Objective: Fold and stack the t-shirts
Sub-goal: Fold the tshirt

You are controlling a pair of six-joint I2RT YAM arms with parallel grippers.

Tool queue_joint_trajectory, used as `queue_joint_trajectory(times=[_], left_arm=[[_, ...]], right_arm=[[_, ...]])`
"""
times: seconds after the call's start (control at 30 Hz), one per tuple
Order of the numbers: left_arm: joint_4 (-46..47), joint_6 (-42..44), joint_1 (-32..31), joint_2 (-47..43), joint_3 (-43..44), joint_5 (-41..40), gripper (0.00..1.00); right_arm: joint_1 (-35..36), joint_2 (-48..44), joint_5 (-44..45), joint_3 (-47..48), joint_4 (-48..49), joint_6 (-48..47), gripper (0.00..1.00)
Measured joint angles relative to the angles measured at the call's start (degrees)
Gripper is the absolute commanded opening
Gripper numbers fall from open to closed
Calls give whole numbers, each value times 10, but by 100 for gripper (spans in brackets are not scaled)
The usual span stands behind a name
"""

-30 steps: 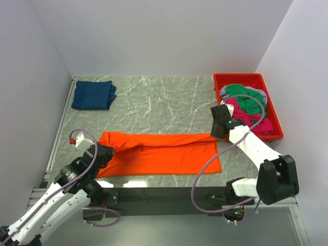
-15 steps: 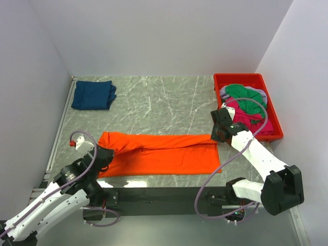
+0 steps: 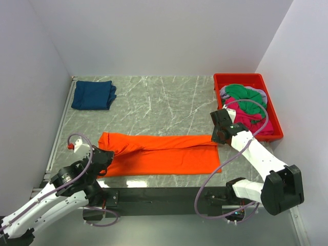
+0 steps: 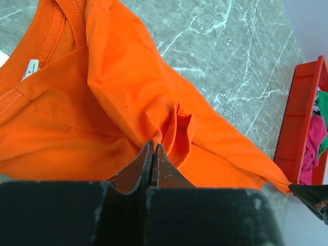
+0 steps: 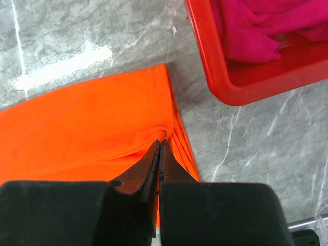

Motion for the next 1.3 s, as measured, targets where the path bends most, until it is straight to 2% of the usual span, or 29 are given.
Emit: queue_joint_trajectory(times=[0.3,0.4,0.5,0.53,0.7,0.9,0.93,1.03,1.07,1.13,1.17,1.3], left_arm=[[-22,-26,-22,-3,6,-16,1],[-24,-32,-24,-6,8,-18,1],[-25,-34,-25,-11,10,-21,4],[-25,-34,-25,-11,10,-22,5],[-25,-35,-27,-10,11,-22,9],[-23,-31,-27,7,11,-20,11],[-23,-30,-27,12,11,-19,13],[-20,-20,-27,33,11,-14,34],[-19,-15,-27,40,11,-10,44],[-19,-10,-27,50,13,-2,52],[-19,-7,-27,54,16,3,62],[-19,-1,-27,52,30,11,85]], right_arm=[[1,19,6,0,-18,13,0],[7,18,21,0,-33,27,35],[20,15,36,0,-51,37,56],[26,15,43,2,-58,40,58],[58,20,64,22,-75,44,59],[62,57,33,24,-17,24,58],[62,71,28,24,-7,22,58],[62,118,24,23,16,16,58],[62,132,22,22,21,14,58],[65,149,15,21,26,12,58],[67,154,11,21,30,12,58],[96,157,-3,27,41,10,58]])
